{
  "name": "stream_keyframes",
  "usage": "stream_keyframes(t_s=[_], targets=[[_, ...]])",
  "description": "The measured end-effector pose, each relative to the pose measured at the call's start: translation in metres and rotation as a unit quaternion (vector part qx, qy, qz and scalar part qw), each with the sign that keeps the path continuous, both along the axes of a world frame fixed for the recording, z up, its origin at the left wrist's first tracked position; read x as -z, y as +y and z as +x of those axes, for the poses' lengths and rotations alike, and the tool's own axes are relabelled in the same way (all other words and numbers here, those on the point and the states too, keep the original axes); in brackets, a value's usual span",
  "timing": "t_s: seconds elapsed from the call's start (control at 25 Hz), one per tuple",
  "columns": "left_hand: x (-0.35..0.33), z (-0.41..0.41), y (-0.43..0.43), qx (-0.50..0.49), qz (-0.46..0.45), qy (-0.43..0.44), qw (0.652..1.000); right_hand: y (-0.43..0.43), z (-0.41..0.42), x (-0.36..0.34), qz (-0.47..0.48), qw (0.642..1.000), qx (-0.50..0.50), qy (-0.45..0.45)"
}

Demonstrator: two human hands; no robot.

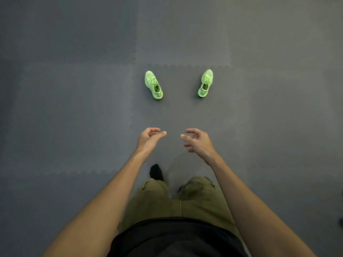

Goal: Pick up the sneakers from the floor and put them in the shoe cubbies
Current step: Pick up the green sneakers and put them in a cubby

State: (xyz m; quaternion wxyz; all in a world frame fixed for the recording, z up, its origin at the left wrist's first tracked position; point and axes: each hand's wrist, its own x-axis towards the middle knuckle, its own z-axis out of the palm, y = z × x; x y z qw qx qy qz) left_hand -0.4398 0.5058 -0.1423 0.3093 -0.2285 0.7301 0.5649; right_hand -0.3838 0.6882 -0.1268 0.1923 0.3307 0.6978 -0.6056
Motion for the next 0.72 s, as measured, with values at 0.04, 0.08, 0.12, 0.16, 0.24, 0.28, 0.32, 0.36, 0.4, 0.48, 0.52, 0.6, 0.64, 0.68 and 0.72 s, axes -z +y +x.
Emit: stream_keyframes(t_s=[0.04,0.08,0.12,0.16,0.24,0.28,0.32,0.36,0.4,0.48,0.52,0.6,0.64,0.68,0.72], targets=[[0.0,-0.03,0.019,0.011,0.007,-0.006,1.0,0.02,-0.025,0.001,-0.006,1.0,0.018,0.003],[0.002,-0.057,0.035,0.024,0.005,-0.011,1.0,0.037,-0.049,0.003,-0.013,0.999,0.03,0.005],[0.005,-0.084,0.051,0.035,-0.005,-0.011,0.999,0.053,-0.074,0.008,-0.022,0.999,0.036,0.005],[0.011,-0.114,0.067,0.046,-0.013,-0.009,0.999,0.071,-0.101,0.017,-0.029,0.999,0.041,0.008],[0.033,-0.174,0.1,0.053,-0.026,-0.003,0.998,0.106,-0.161,0.044,-0.037,0.999,0.034,0.008],[0.046,-0.201,0.116,0.044,-0.038,-0.003,0.998,0.122,-0.192,0.061,-0.042,0.999,0.027,0.003],[0.059,-0.226,0.129,0.033,-0.052,-0.007,0.998,0.138,-0.22,0.076,-0.047,0.999,0.019,-0.008],[0.074,-0.254,0.144,0.021,-0.064,-0.016,0.998,0.156,-0.25,0.091,-0.048,0.999,0.013,-0.022],[0.088,-0.276,0.158,0.008,-0.073,-0.031,0.997,0.174,-0.274,0.105,-0.043,0.998,0.009,-0.036],[0.122,-0.318,0.18,-0.023,-0.089,-0.059,0.994,0.207,-0.318,0.133,-0.027,0.998,-0.002,-0.062],[0.137,-0.334,0.186,-0.03,-0.091,-0.064,0.993,0.219,-0.334,0.146,-0.015,0.998,0.0,-0.068],[0.177,-0.368,0.204,-0.042,-0.096,-0.081,0.991,0.244,-0.367,0.186,0.004,0.996,0.02,-0.088],[0.205,-0.387,0.21,-0.052,-0.104,-0.081,0.99,0.253,-0.385,0.215,-0.003,0.995,0.028,-0.097],[0.233,-0.401,0.209,-0.058,-0.117,-0.077,0.989,0.257,-0.396,0.243,-0.012,0.994,0.031,-0.108],[0.261,-0.414,0.208,-0.056,-0.126,-0.075,0.988,0.259,-0.405,0.27,-0.016,0.993,0.032,-0.115]])
